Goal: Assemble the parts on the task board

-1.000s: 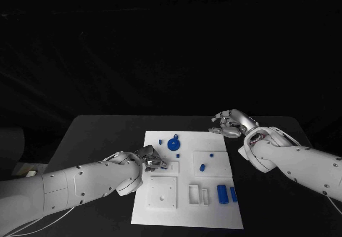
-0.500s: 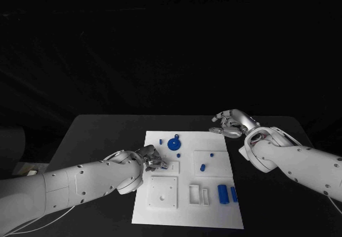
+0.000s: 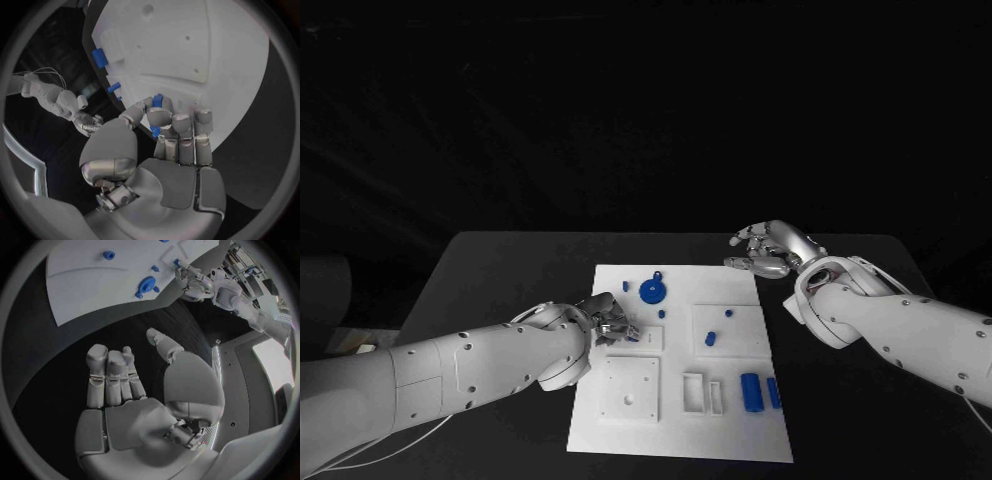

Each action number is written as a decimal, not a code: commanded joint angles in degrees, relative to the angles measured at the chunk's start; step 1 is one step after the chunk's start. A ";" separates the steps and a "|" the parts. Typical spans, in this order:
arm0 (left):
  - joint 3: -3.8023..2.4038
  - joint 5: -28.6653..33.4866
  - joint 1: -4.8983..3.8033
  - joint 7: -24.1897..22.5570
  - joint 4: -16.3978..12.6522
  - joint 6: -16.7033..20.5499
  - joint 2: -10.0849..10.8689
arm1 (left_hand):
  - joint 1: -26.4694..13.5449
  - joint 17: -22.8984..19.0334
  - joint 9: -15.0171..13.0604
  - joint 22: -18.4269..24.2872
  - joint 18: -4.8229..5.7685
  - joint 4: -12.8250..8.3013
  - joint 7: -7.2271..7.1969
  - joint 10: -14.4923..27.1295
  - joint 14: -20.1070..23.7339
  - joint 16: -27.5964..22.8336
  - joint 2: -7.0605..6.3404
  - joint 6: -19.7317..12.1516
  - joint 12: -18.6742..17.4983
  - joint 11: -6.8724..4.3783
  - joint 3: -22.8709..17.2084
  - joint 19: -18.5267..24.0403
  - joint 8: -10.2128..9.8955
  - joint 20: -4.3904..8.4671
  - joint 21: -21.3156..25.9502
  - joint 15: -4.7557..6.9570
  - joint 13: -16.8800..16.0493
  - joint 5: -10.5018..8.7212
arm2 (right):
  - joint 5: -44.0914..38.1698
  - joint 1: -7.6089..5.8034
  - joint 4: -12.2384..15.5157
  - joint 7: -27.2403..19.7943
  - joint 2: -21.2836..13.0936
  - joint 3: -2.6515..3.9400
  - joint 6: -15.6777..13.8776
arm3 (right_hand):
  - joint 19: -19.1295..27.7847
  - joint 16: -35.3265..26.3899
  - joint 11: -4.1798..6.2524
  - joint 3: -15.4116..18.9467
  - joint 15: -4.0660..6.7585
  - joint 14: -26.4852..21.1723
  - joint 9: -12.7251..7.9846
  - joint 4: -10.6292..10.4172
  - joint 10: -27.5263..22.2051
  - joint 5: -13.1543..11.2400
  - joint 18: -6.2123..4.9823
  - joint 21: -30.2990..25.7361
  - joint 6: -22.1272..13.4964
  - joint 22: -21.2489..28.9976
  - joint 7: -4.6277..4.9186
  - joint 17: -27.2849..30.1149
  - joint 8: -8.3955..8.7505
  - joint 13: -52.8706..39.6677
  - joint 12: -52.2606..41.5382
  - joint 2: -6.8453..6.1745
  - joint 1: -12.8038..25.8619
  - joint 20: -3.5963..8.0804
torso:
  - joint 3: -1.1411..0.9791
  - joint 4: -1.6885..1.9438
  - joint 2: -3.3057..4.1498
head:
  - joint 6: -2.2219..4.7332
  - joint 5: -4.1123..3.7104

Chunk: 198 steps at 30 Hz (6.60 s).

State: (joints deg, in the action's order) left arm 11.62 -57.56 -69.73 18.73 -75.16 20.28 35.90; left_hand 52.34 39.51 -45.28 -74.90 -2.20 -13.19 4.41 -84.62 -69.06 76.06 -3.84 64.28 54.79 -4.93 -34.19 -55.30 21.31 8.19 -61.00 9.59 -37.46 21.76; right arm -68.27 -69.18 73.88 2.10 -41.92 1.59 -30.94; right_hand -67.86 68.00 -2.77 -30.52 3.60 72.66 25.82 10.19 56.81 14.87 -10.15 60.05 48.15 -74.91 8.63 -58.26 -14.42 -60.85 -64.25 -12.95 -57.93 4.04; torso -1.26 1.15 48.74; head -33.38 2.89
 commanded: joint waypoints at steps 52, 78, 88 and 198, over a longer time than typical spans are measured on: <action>0.06 -0.68 0.32 1.00 0.98 -3.66 -1.68 | -3.23 -1.47 1.77 -0.76 -1.42 5.13 -6.23 3.62 -1.80 2.07 -3.66 9.00 3.21 -3.11 0.31 0.09 1.39 7.47 -1.04 2.87 1.68 -18.83 | 0.01 0.09 -0.29 -0.31 0.27 0.02 0.80 | -0.14 -0.37 0.16 0.38 0.15 -0.10 -0.18 -0.40 -0.20 2.38 -4.85 -0.45 -0.20 -0.64 0.51 0.08 -0.32 0.51 -0.56 0.21 0.32 0.49 | 0.07 0.06 -0.01 | 0.13 -0.20; -0.69 -0.28 0.31 0.91 1.22 -3.70 -0.86 | -4.47 -1.80 1.59 -0.65 -1.71 9.24 -6.21 3.78 -1.43 2.43 -7.91 8.50 3.55 -3.09 0.07 0.09 1.88 7.49 -1.20 3.08 2.14 -18.97 | 0.27 0.12 -0.48 -0.46 0.16 0.02 0.67 | -0.14 -0.39 0.14 0.59 0.14 -0.12 -0.21 -0.51 -0.24 2.48 -4.85 -0.50 -0.26 -0.67 0.52 0.08 -0.29 0.61 -0.60 0.15 0.60 0.46 | 0.11 0.02 -0.03 | 0.11 -0.40; -5.13 4.62 0.05 1.75 -0.94 -8.12 0.69 | -4.95 -3.48 2.48 -0.31 -1.45 11.99 -4.85 5.37 0.94 -0.12 -10.81 5.25 0.63 -1.80 -0.48 1.82 -0.10 7.02 -0.16 2.49 4.17 -18.96 | 0.59 0.15 -0.98 -0.60 0.05 0.02 0.54 | -0.14 -0.41 0.12 0.78 0.12 -0.12 -0.24 -0.65 -0.28 2.46 -4.85 -0.54 -0.33 -0.68 0.54 0.09 -0.26 0.68 -0.64 0.13 0.88 0.45 | 0.15 0.08 -0.05 | 0.49 -0.55; -5.81 2.75 -7.26 -0.05 30.29 -25.55 -12.90 | 1.58 -7.23 8.46 -0.37 -0.56 3.40 -0.98 6.95 3.75 -1.24 4.29 -4.90 -2.85 1.83 8.07 5.17 -7.06 5.68 2.90 -0.61 6.86 -18.60 | 1.28 0.11 -1.21 -0.53 0.37 0.63 0.90 | -0.25 -0.38 0.12 1.06 0.12 -0.01 -0.31 -0.96 -0.23 3.01 -4.85 -0.62 -0.45 -0.76 0.55 0.07 -0.24 0.98 -0.89 0.28 1.22 0.51 | 0.39 -0.95 2.09 | 2.10 -0.54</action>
State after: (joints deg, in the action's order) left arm 5.71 -55.31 -77.20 18.86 -44.86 -4.24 23.12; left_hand 53.17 32.33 -36.69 -74.95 -3.52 -9.57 3.47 -77.39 -65.32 74.55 0.13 59.05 51.91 -2.98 -25.79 -50.26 14.14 6.45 -58.23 8.50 -30.66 3.42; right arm -66.91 -69.08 72.62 1.99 -41.58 2.20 -30.75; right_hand -68.06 67.78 -2.76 -29.73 3.60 72.66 25.58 9.40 56.81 17.53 -10.15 59.61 47.75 -74.90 8.80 -58.26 -14.42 -59.95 -64.92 -12.74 -57.25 4.26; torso -0.91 0.20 50.82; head -31.20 2.31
